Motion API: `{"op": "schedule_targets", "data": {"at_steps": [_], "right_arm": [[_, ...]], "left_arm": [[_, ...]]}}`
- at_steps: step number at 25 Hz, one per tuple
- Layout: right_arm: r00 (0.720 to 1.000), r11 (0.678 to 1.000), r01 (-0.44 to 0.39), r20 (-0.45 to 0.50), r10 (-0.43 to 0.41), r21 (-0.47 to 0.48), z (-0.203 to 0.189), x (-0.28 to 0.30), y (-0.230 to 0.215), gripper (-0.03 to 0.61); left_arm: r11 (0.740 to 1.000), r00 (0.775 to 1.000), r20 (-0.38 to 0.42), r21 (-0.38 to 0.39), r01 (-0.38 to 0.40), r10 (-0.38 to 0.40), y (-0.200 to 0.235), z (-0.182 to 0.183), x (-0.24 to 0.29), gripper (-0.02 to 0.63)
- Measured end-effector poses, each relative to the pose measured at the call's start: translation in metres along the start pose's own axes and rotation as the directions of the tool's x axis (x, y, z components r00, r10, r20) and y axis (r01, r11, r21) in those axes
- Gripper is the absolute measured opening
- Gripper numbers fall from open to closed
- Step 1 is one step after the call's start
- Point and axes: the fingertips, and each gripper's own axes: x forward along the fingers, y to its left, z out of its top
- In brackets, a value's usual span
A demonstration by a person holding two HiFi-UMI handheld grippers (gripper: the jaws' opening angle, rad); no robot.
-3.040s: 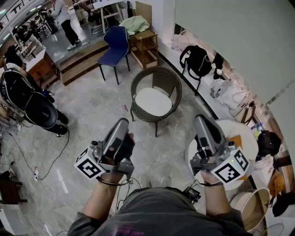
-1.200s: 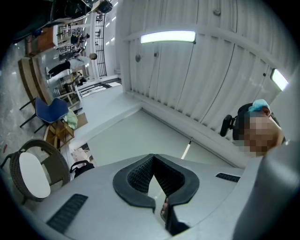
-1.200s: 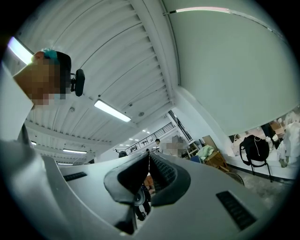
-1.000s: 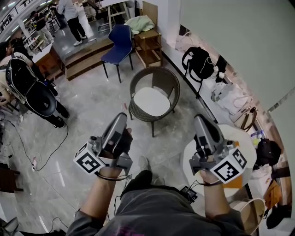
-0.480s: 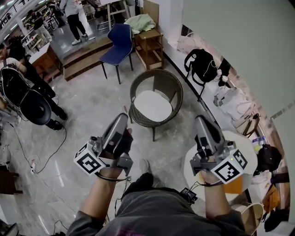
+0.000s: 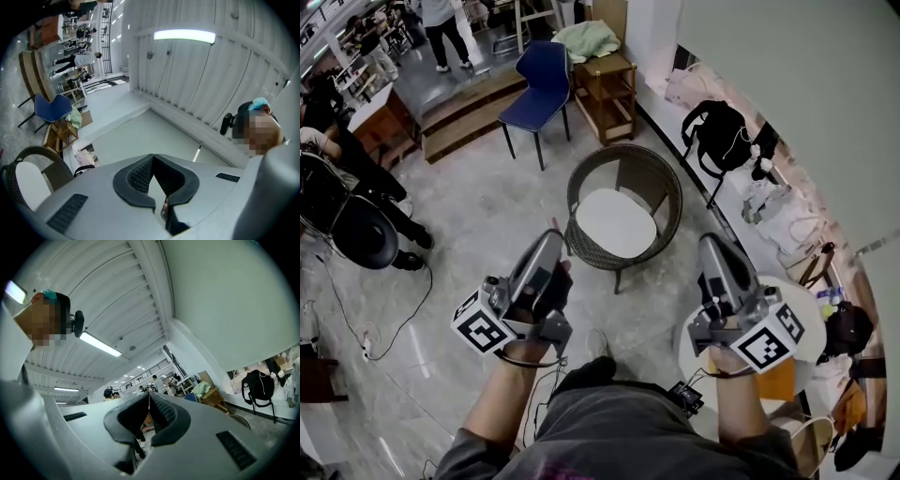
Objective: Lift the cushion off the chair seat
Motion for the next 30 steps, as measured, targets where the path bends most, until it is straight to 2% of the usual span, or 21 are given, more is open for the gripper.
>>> {"op": "schedule_targets", "data": {"at_steps": [7,15,30], "right_arm": [[1.000,1.000,0.024,-0.003,-0.025,-0.009,-0.005,0.051,-0.009,0.014],[0.999,0.999,0.048,0.010,-0.048,0.003,-0.011,0.090,-0.024,0.014],[0.998,0.997,0.070,-0.007,-0.070,0.019,-0.023,0.129,-0.064,0.014]], "left_arm": [[1.000,1.000,-0.009,-0.014,0.012,-0.012,0.041,0.036,0.016,0.008],[1.000,0.999,-0.036,-0.023,0.013,-0.014,0.074,0.060,0.031,0.008],[0.999,0.999,-0.053,-0.043,-0.013,0.010,0.127,0.067,0.056,0.008]]}}
